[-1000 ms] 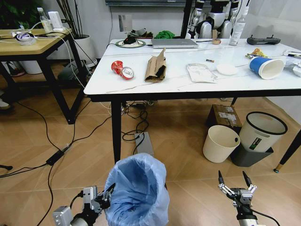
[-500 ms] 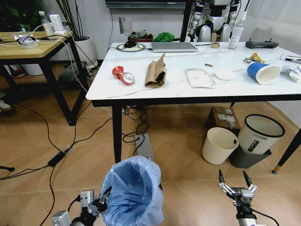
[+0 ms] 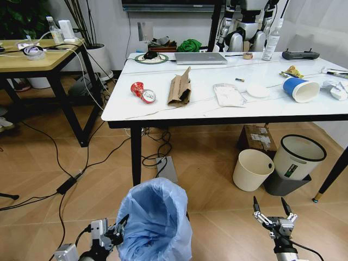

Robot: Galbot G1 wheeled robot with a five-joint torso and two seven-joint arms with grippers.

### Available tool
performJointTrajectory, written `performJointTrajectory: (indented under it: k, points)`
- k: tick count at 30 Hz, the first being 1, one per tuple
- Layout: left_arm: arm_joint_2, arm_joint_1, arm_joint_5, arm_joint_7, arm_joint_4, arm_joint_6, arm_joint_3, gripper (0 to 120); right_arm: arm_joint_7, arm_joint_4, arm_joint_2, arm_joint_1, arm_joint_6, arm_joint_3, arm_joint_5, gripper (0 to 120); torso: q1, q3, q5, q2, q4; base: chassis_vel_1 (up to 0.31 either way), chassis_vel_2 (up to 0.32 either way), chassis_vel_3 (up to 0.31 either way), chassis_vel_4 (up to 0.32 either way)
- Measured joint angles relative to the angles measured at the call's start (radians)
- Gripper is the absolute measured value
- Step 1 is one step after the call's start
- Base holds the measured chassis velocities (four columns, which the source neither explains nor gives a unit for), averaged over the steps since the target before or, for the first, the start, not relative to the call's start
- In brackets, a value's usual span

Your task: Pick up the trash bin and place the trash from the table into it.

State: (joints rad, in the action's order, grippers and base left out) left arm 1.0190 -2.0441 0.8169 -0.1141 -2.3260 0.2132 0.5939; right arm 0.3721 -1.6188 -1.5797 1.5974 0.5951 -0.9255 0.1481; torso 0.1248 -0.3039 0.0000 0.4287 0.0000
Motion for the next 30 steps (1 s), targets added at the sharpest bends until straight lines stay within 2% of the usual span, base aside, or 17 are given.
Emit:
performJointTrajectory:
  k: [19,30]
  points:
    - [-0.178,0.004,0.060,-0.002,-0.010,0.010,0.056,0,0.001,0.013,-0.004,0.006,0.004,-0.014,-0.002,100,0.028,-0.050,0.0000,0.078,-0.0001,0.000,0.000,0.000,0.000]
    - [-0.147,0.043,0.075,0.000,0.000,0.013,0.049,0,0.002,0.005,-0.022,-0.007,0.001,-0.018,-0.004,100,0.046,-0.079,0.0000,0.125,0.0000,0.000,0.000,0.000,0.000]
